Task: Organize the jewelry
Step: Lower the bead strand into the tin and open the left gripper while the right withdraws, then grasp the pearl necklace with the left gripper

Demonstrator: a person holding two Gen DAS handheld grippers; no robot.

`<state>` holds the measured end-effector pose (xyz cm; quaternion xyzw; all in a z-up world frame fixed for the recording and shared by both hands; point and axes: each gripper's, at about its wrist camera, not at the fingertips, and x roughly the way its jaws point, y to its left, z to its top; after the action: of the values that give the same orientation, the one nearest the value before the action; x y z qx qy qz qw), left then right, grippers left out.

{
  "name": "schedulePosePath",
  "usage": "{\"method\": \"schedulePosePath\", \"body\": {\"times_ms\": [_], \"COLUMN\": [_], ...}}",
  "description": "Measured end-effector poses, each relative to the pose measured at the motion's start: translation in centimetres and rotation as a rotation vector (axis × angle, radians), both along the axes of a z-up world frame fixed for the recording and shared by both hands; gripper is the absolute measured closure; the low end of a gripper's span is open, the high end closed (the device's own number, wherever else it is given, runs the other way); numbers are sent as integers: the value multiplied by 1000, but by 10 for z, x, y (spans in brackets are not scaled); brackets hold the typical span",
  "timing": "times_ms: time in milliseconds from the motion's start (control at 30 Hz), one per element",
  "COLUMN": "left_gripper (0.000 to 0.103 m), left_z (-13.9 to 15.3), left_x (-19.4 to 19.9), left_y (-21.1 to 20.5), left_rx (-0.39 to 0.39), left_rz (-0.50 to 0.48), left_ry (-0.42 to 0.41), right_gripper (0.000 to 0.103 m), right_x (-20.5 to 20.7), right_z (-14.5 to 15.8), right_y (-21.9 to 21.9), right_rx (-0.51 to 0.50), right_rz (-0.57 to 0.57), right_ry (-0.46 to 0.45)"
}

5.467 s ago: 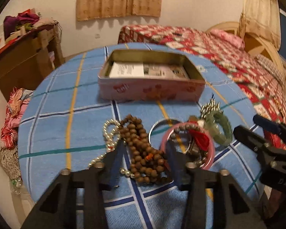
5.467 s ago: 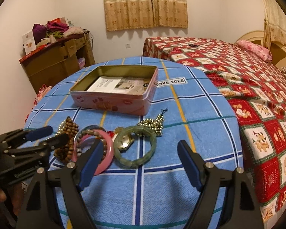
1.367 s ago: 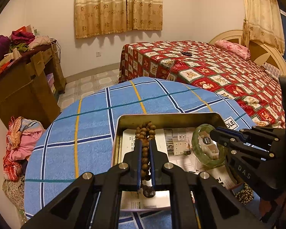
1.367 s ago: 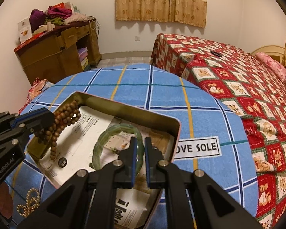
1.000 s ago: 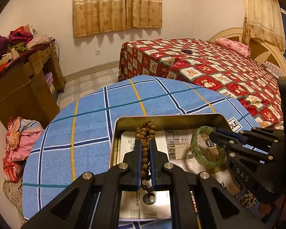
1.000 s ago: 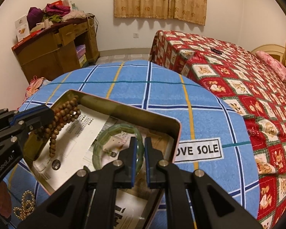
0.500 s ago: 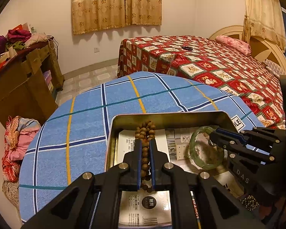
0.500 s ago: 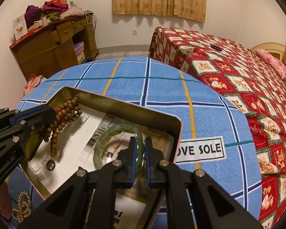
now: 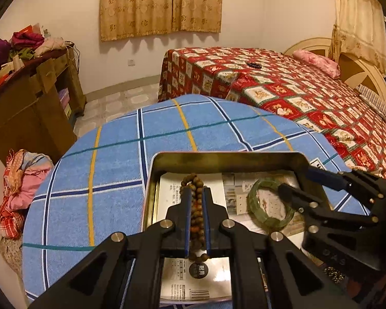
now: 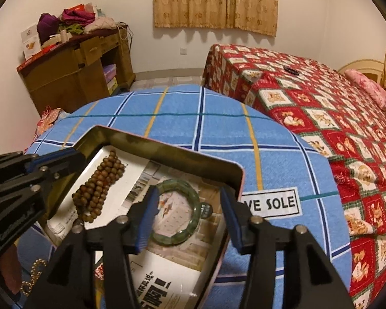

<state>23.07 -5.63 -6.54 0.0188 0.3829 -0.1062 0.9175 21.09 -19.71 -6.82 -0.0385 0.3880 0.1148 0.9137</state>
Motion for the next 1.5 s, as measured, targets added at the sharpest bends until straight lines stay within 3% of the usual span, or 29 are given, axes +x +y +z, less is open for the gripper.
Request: {"method": "schedulePosePath", "body": {"times_ms": [533, 600, 633, 667, 733, 867, 1067, 1500], "left_gripper": [93, 87, 76, 56, 42, 42, 42, 42], "left_z": [15, 20, 22, 25, 29, 32, 29, 19], "left_x": [-13, -16, -19, -21, -24, -25, -42, -92], "left_y": [3, 5, 7, 9, 12, 19, 35, 53], "left_rx": [-81, -93, -103, -109, -127, -126, -36, -8], "left_rz": [-46, -47, -51, -52, -59, -41, 29, 58], "left_ry": [-25, -39, -48, -59, -72, -57, -74, -84], "right_gripper": [52, 52, 52, 52, 52, 52, 51, 48], "right_x": [-14, -16, -18, -20, -24, -31, -50, -87], "right_z": [7, 8, 9, 9, 10, 9, 8, 2], "right_y": [-12, -15, -15, -16, -17, -20, -29, -34], "right_rx": [40, 46, 47, 48, 50, 60, 64, 74], "right_rz": [-25, -27, -28, -26, -27, -26, -29, -27], "right_ry": [-30, -33, -32, -33, -38, -38, -33, -16]}}
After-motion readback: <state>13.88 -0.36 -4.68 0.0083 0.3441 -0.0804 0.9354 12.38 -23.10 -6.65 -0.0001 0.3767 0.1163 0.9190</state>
